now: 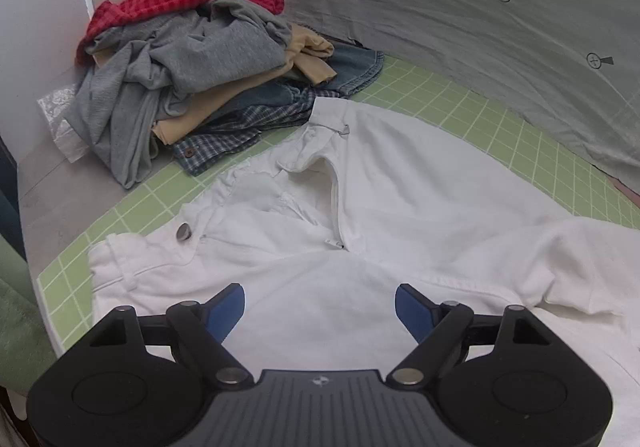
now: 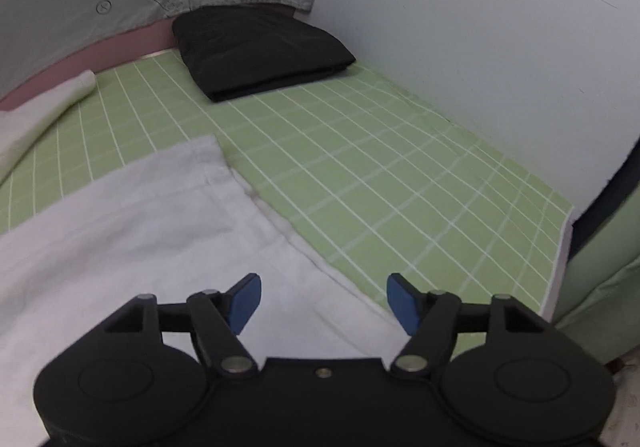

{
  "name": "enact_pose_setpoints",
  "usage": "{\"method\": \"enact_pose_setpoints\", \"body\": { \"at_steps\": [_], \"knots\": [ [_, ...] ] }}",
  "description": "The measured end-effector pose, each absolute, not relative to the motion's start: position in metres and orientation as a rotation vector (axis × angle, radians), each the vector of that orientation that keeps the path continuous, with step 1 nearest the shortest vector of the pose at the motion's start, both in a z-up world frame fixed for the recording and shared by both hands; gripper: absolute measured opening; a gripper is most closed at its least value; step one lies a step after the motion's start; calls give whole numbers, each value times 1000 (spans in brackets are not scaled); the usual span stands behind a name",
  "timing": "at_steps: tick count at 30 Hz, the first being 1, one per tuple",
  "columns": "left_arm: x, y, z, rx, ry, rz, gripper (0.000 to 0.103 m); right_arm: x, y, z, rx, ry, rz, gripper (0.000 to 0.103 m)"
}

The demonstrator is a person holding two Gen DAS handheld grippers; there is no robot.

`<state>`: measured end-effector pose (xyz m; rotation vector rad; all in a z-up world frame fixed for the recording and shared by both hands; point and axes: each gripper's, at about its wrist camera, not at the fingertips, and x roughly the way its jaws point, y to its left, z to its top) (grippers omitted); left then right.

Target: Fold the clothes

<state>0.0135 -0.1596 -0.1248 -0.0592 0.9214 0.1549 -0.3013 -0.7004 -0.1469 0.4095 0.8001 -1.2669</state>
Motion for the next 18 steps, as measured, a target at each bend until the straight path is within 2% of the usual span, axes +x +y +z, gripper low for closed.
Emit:
{"method": "enact_pose_setpoints", "body": {
  "at_steps": [5, 12, 15, 17, 18],
  "knots": [
    [75, -172, -147, -32, 999, 160, 83, -212, -715, -134, 405, 736, -1149, 71],
    [144, -198, -173, -12, 1041, 158, 86, -72, -735, -116, 313, 712, -959, 61],
    [163, -205, -183, -14, 1067, 164, 88, -30, -753, -124, 282, 723, -932, 63],
    [166, -205, -185, -26, 1059, 170, 96, -7, -769, -132, 278, 736, -931, 68],
    [168, -204, -186, -32, 1054, 172, 98, 1, -778, -137, 290, 736, -932, 73]
  ]
}}
